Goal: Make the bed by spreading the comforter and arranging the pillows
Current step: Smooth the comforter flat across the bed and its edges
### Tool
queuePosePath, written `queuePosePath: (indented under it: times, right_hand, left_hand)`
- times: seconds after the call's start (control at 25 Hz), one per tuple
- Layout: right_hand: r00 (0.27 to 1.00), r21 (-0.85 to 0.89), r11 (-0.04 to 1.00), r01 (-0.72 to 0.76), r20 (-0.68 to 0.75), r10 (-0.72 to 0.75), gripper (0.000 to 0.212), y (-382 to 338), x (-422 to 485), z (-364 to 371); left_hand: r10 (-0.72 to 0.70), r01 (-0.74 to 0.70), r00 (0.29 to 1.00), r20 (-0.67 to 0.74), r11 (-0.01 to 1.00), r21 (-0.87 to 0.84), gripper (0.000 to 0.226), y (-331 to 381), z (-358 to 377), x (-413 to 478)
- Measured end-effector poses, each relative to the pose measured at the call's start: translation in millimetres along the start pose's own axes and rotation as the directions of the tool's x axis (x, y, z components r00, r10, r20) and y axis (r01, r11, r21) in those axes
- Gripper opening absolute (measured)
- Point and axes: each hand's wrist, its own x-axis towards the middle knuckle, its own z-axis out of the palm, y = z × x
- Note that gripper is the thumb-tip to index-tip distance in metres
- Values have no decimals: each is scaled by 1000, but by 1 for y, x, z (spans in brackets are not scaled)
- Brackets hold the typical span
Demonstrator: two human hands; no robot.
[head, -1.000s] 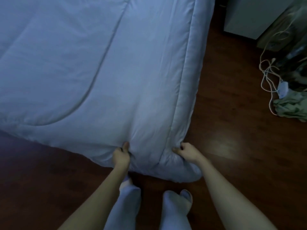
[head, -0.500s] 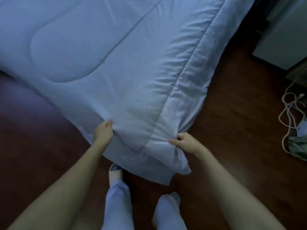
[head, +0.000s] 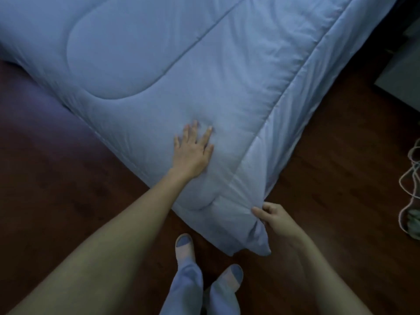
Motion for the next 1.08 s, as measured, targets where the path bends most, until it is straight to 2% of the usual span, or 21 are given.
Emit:
queuePosePath:
  times: [0.08, 0.16, 0.2, 0.24, 0.28, 0.32, 0.36, 0.4, 0.44, 0.48, 0.52, 0.56, 0.6, 0.64, 0.68, 0.72, 0.76, 0.96, 1.0, 1.08]
  right_hand:
    - [988, -293, 944, -150, -15, 152, 47, 0, 24, 6]
    - [947, -593, 743, -309, -121, 298, 38, -36, 52, 15]
    - [923, -672, 635, -382, -245, 296, 41, -64, 62, 20]
    - [905, -682, 602, -416, -377, 198, 43, -91, 71, 21]
    - [868, -631, 669, -394, -495, 44, 43, -114, 79, 22]
    - [807, -541, 777, -322, -586, -74, 42, -131, 87, 24]
    - [767, -400, 893, -206, -633, -106, 42, -139, 94, 30]
    - [770, -233, 966, -109, -634, -66, 46, -141, 101, 37]
    - [801, -107, 986, -131, -597, 42, 53, -137, 107, 41]
    - [814, -78, 970, -231, -561, 149, 62, -132, 109, 43]
    - [801, -144, 941, -306, -573, 173, 67, -131, 109, 41]
    - [782, -288, 909, -301, -620, 63, 68, -134, 110, 38]
    - [780, -487, 849, -203, -605, -161, 67, -141, 112, 35]
    - [798, -670, 741, -51, -474, -373, 65, -150, 113, 32]
    - [830, -797, 600, 73, -285, -480, 63, -159, 117, 27]
    - [856, -861, 488, 143, -140, -497, 61, -167, 124, 18]
    - [876, -887, 435, 153, -82, -475, 59, -171, 133, 4]
    - [949, -903, 430, -13, -147, -280, 57, -185, 169, -124]
    - [949, -892, 445, -72, -198, -244, 57, -191, 175, -148]
    - [879, -828, 530, -185, -380, -287, 59, -211, 200, -173]
  left_hand:
    - [34, -40, 996, 80, 996, 80, 60, -9, 7, 17]
    - [45, -52, 996, 76, 993, 104, 62, -16, 15, 20]
    - [52, -57, 997, 53, 993, 104, 62, -17, 18, 19]
    - [63, -66, 997, 34, 992, 107, 62, -17, 20, 19]
    - [74, -75, 997, 18, 991, 110, 63, -18, 20, 21]
    - [85, -84, 996, -2, 990, 113, 64, -20, 20, 23]
    - [98, -94, 995, -26, 988, 121, 66, -22, 19, 26]
    - [109, -101, 993, -50, 986, 135, 68, -26, 20, 29]
    - [102, -93, 993, -65, 986, 139, 71, -28, 20, 34]
    - [73, -64, 994, -76, 990, 123, 73, -27, 19, 38]
    - [32, -23, 996, -86, 995, 95, 74, -23, 19, 43]
    - [-10, 17, 995, -98, 997, 70, 74, -18, 18, 47]
    - [-42, 47, 993, -109, 998, 44, 74, -12, 18, 48]
    - [-60, 63, 992, -115, 998, 23, 73, -8, 19, 48]
    - [-66, 67, 990, -121, 998, 10, 72, -6, 19, 45]
    - [-68, 69, 989, -128, 998, 5, 71, -4, 18, 42]
    - [-72, 73, 990, -125, 997, 1, 70, -3, 18, 38]
    - [-254, 253, 961, -106, 967, -25, 71, 27, 24, 45]
    - [-307, 304, 945, -115, 952, -39, 72, 37, 24, 52]
    - [-414, 408, 900, -135, 910, -73, 74, 59, 24, 71]
